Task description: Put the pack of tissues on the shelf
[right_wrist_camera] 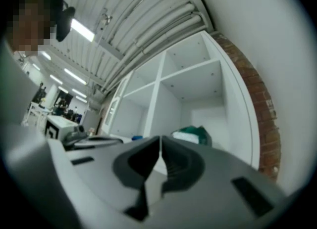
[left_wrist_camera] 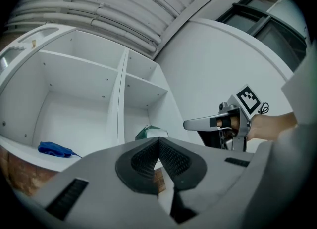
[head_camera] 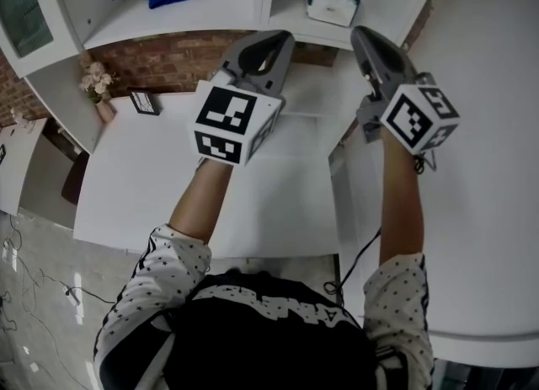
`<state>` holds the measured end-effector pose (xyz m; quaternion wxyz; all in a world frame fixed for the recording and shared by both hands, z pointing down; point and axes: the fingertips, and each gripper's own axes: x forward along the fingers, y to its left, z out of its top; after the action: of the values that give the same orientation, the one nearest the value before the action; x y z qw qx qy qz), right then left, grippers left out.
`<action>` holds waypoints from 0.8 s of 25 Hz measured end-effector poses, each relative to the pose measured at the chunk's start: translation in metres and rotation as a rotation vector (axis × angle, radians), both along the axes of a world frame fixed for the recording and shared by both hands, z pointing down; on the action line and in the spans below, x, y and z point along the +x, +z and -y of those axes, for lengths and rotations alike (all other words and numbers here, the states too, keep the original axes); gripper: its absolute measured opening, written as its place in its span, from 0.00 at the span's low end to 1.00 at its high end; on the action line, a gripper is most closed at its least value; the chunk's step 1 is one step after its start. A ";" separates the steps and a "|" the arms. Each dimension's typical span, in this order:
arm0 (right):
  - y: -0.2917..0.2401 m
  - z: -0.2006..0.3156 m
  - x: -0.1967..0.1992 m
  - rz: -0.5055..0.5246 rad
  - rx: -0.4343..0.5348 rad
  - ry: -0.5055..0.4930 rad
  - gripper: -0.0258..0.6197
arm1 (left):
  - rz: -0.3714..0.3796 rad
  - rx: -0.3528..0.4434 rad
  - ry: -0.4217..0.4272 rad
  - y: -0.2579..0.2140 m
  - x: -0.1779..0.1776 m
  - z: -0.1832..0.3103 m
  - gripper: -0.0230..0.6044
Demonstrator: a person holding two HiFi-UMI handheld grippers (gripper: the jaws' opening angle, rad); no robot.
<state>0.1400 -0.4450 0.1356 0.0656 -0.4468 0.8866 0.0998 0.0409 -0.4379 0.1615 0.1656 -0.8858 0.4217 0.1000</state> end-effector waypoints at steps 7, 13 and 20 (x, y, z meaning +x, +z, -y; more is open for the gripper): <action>0.067 -0.047 -0.022 -0.069 -0.010 -0.030 0.09 | 0.016 -0.063 -0.020 0.048 -0.045 -0.037 0.09; 0.127 -0.080 -0.038 -0.081 -0.062 -0.032 0.09 | 0.001 -0.086 -0.029 0.075 -0.058 -0.074 0.09; 0.166 -0.105 -0.051 -0.011 -0.123 -0.026 0.09 | -0.012 -0.143 0.016 0.115 -0.059 -0.100 0.09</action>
<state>0.0893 -0.3399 0.3018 0.0346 -0.4380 0.8971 0.0467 -0.0177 -0.3376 0.2760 0.0986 -0.8982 0.4217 0.0762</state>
